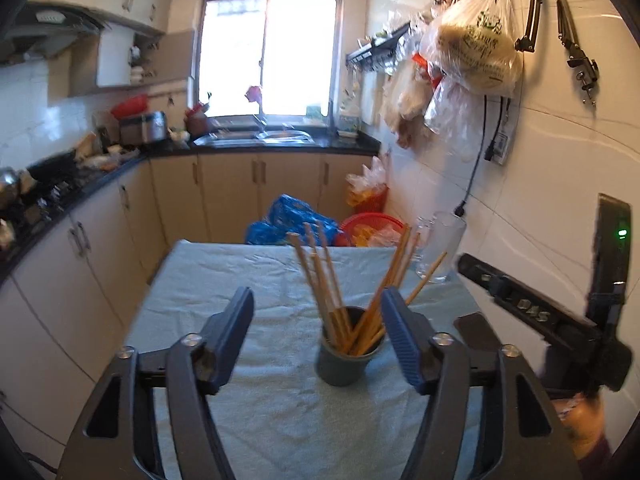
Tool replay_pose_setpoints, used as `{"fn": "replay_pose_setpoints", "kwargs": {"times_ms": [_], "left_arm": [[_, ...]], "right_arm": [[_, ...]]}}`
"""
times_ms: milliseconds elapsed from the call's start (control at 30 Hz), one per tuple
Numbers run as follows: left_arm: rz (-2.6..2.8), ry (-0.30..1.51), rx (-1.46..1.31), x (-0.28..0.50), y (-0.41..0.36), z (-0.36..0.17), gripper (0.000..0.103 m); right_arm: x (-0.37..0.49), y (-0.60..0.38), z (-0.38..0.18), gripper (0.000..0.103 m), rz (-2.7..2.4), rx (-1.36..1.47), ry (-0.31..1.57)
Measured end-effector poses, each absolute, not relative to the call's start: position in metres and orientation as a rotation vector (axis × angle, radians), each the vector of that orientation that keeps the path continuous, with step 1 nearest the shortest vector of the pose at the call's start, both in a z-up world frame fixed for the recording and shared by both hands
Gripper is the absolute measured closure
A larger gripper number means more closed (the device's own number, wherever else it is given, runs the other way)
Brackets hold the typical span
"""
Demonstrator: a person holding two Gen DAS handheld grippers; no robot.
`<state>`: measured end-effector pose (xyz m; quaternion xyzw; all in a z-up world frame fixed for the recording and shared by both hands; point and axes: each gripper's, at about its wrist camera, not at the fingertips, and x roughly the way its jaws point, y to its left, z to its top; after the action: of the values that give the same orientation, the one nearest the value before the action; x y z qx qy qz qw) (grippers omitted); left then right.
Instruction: Organize utensils
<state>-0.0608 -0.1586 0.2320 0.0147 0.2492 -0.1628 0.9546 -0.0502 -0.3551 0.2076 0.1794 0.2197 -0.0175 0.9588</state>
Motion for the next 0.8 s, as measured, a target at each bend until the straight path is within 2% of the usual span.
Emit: {"fn": "replay_pose_setpoints", "kwargs": {"times_ms": [133, 333, 533, 800], "left_arm": [[-0.241, 0.425, 0.085, -0.093, -0.14, 0.242, 0.014], [-0.152, 0.31, 0.025, -0.141, -0.101, 0.257, 0.0], [-0.086, 0.253, -0.013, -0.186, -0.07, 0.255, 0.0], [-0.014, 0.309, -0.059, -0.211, -0.048, 0.218, 0.0]], "right_arm": [[-0.087, -0.346, 0.22, 0.051, -0.029, 0.359, 0.427], [-0.145, -0.325, 0.231, 0.038, -0.044, 0.294, 0.398], [-0.191, -0.299, 0.219, 0.03, -0.065, 0.21, 0.418], [-0.226, -0.274, 0.184, 0.025, -0.128, 0.149, 0.471]]}}
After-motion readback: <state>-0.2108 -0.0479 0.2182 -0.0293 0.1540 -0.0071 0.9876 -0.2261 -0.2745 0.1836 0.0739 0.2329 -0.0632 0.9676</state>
